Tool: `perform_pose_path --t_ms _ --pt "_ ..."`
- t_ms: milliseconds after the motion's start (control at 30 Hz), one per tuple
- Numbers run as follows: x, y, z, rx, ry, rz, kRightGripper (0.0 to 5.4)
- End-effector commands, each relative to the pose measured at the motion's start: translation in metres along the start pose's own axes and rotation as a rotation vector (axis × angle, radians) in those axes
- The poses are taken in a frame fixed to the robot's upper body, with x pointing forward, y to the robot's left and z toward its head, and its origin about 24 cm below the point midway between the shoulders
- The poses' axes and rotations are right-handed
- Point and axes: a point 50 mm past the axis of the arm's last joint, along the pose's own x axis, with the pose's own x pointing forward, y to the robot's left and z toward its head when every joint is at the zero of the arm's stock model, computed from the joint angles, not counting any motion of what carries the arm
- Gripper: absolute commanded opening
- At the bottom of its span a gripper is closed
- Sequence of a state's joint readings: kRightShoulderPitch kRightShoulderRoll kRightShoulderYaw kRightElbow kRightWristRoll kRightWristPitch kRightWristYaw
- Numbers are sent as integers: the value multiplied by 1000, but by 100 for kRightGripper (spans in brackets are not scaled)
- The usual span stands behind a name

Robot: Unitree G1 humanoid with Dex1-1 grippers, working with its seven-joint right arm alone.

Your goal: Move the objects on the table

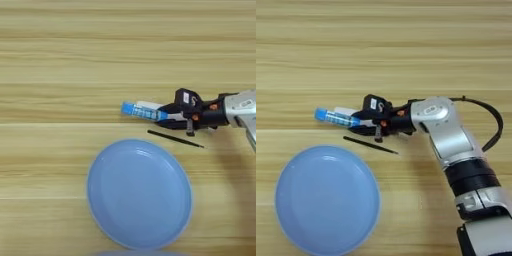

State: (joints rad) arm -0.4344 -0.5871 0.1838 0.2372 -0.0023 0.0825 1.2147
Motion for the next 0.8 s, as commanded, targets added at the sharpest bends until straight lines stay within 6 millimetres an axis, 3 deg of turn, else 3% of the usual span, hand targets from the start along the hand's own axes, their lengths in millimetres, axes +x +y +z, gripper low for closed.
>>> perform_pose_path --t_ms 33,300,467,800 --pt "-19 -16 24 -91 -28 -87 135" --pt "-22 -10 33 -106 -66 -65 135" --pt "-23 8 45 -133 -110 7 135" --pt "-19 45 30 -115 -65 158 135"
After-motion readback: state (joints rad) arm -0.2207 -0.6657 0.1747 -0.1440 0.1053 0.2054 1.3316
